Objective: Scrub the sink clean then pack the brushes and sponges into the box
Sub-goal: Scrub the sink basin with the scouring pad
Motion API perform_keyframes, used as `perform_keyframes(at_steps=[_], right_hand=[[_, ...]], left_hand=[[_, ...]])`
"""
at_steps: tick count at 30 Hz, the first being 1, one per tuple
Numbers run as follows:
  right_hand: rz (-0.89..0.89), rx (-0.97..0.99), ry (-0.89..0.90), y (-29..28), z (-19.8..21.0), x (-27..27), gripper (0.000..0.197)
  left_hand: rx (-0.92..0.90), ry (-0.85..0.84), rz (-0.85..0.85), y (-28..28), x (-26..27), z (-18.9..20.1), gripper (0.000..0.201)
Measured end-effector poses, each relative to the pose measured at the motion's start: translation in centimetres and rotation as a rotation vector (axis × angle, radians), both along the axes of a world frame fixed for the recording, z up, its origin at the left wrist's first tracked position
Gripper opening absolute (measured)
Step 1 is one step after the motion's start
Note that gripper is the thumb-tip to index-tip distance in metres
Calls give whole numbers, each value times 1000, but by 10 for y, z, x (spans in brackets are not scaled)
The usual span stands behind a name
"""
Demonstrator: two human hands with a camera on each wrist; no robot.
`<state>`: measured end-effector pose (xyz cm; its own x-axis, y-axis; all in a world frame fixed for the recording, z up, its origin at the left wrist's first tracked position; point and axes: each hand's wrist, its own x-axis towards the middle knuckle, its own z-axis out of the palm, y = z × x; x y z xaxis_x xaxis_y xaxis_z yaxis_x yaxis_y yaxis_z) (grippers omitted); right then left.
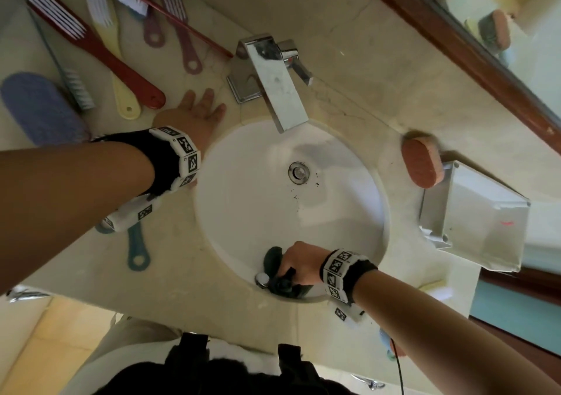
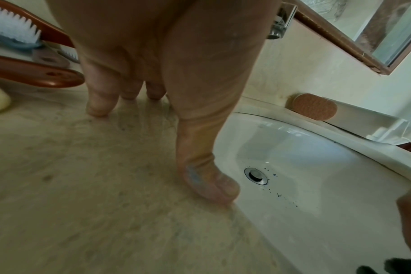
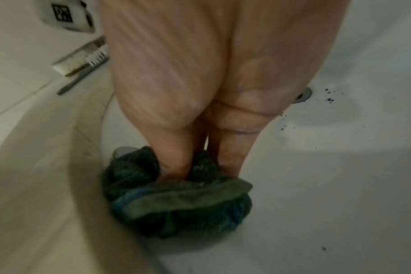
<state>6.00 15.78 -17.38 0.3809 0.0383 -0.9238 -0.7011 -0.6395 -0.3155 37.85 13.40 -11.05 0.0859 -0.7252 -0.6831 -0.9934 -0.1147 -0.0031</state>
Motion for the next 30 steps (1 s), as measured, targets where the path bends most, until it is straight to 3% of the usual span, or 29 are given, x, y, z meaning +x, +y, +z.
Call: perform_keyframes(at_steps=[3, 7, 11, 16, 21, 25, 30], right_hand=[[9, -80, -16, -5, -21, 4, 43], [14, -209, 28, -25, -38, 1, 46], [-64, -417, 177, -55, -29, -38, 31], [-245, -512, 194, -81, -14, -77, 59], [-201, -539, 313, -83, -23, -71, 54], [-377, -523, 197, -66, -45, -38, 35], [-676, -583, -34, -57, -72, 19, 47]], left_hand=[[20, -25, -31, -2, 1, -5, 138], [17, -25, -32, -3, 3, -11, 151], [5, -47, -58, -3, 3, -14, 154], [-25, -51, -68, 0, 4, -18, 154], [-14, -66, -67, -1, 3, -16, 155], [18, -69, -64, -2, 3, -15, 156], [53, -65, -70, -5, 3, -15, 157]])
